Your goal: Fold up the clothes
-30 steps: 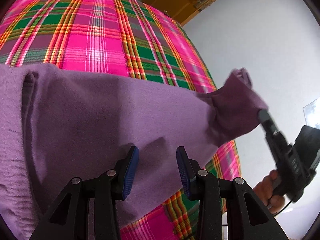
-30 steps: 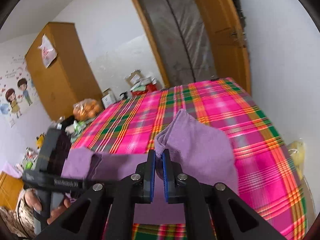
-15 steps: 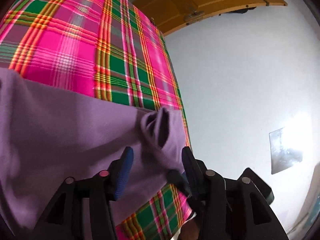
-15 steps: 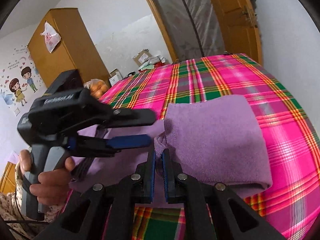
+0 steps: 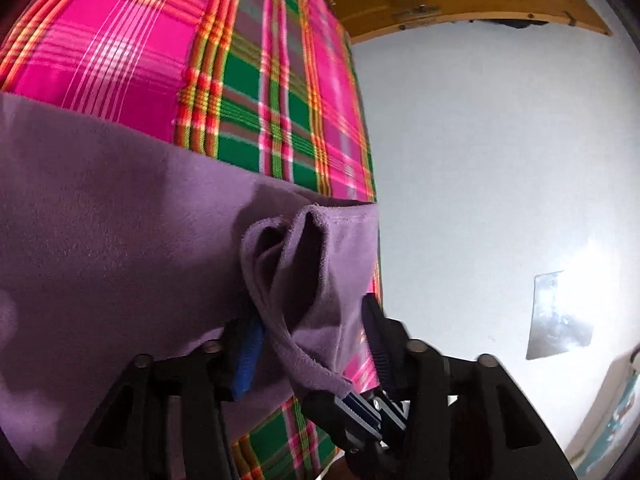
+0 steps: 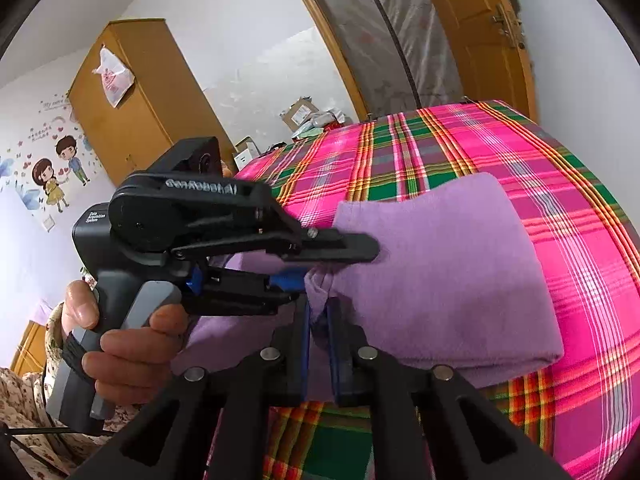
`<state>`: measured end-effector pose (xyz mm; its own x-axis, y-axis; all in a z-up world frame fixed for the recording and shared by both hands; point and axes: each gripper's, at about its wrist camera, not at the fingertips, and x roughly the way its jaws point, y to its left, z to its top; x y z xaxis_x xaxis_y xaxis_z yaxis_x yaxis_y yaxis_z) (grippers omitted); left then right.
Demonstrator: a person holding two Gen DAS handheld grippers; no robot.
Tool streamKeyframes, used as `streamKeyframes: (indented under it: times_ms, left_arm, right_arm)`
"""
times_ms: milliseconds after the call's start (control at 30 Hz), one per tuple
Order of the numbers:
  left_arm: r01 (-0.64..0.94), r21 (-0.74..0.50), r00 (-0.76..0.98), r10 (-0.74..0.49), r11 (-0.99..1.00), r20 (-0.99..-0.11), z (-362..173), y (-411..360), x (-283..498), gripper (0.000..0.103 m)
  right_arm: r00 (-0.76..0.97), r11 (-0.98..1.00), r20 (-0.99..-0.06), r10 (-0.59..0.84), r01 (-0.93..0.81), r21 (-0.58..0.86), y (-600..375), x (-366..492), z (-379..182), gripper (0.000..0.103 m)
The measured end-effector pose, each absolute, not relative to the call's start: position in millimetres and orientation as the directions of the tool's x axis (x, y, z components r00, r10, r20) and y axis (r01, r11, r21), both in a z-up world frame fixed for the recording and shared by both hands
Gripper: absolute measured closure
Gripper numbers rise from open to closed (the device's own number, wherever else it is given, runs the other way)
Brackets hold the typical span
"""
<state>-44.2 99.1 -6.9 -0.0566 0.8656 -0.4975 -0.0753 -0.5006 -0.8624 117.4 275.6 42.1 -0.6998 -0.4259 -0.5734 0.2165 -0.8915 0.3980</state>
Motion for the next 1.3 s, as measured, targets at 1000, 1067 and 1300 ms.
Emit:
streamKeyframes:
  times_ms: [1000, 1067, 1300]
  left_arm:
    - [-0.065, -0.949, -0.066, 0.950, -0.308, -0.304, 36, 101, -30, 0.091]
    - [-0.068, -0.948, -0.082, 0.949, -0.311, -0.305, 39, 98, -29, 0.091]
    - [-0.043, -0.932, -0.150, 0.925, -0.359, -0.349, 26, 69, -24, 0.091]
  right_arm:
    - [-0.700, -0.975, -0.714, -0.033, -0.135, 0.177, 331, 119, 24, 0.052]
    - [-0.695, -0.969, -0.718, -0.023, -0.162, 0.188, 334, 116, 23, 0.055]
    - [-0.692, -0.973, -0.719, 0.067, -0.204, 0.106, 341, 124, 25, 0.054]
